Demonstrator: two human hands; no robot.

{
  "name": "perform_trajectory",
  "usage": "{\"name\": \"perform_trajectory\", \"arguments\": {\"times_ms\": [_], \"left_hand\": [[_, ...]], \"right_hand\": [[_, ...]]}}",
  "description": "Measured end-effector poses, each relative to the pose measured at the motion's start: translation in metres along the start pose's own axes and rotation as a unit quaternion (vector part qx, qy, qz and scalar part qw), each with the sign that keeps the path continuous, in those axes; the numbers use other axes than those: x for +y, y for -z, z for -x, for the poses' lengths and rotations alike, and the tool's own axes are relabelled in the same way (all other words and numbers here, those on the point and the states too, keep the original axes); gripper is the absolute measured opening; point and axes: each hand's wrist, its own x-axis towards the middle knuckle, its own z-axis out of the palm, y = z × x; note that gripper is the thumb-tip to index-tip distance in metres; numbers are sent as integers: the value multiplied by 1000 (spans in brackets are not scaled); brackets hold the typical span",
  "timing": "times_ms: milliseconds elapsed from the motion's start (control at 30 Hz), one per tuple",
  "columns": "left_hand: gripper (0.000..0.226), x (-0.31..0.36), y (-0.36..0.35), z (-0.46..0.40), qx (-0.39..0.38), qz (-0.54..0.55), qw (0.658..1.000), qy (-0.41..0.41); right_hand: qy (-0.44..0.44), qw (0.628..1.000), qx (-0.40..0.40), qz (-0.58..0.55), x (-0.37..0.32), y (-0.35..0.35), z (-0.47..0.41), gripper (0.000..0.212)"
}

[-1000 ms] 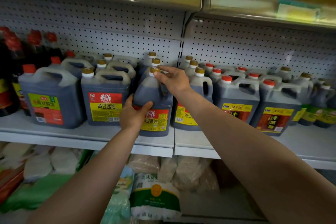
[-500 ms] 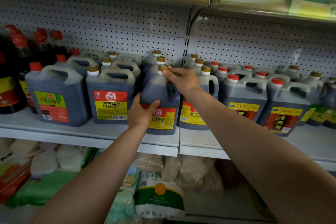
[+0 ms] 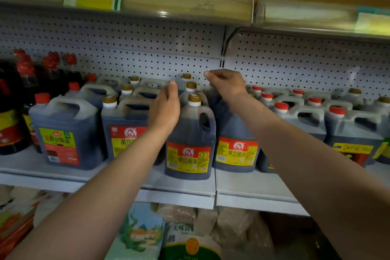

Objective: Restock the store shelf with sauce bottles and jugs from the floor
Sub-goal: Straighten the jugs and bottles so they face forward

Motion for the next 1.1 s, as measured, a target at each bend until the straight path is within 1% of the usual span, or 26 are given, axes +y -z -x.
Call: {"name": "perform_trajectory", "arguments": {"times_ms": [100, 167, 267, 400, 567, 667, 700, 733, 833, 900, 933, 967, 1067, 1100], "left_hand": [[77, 6, -10, -32, -92, -17, 993, 71], [79, -1, -21, -48, -124, 0, 986, 109], [80, -17, -32, -68, -153, 41, 976, 153], [87, -33, -42, -87, -168, 85, 966, 176], [94, -38, -47, -92, -204, 99, 957, 182], [115, -36, -47, -93, -228, 94, 950, 190], [118, -34, -46, -93, -236, 87, 948, 196], [115, -31, -45, -93, -241, 77, 947, 196], [92, -29, -44, -93, -243, 50, 951, 186], [88, -31, -44, -93, -243, 50, 950, 187], [92, -31, -43, -91, -250, 52, 948, 190], [101, -31, -43, -90, -256, 55, 946, 192], [141, -46, -57, -100, -263, 99, 941, 188], [145, -56, -67, -107, -262, 106, 941, 186]], "right_hand": [[-19, 997, -63, 49, 3, -15, -15, 41], [-29, 991, -106, 73, 8, -23, -26, 42], [-31, 983, -162, 85, 16, -32, -43, 37], [-8, 979, -185, 87, 27, -42, -64, 34], [-9, 975, -201, 92, 29, -40, -77, 33], [-34, 976, -198, 88, 28, -36, -81, 31], [-38, 975, -200, 87, 28, -34, -81, 31], [-37, 975, -201, 90, 28, -33, -81, 31], [-23, 976, -191, 97, 30, -33, -80, 31], [-21, 979, -181, 95, 31, -34, -79, 30], [-21, 980, -176, 95, 32, -35, -80, 29], [-21, 980, -173, 97, 32, -35, -80, 28], [-17, 978, -166, 123, 30, -39, -80, 29], [-15, 979, -160, 126, 31, -39, -82, 29]]}}
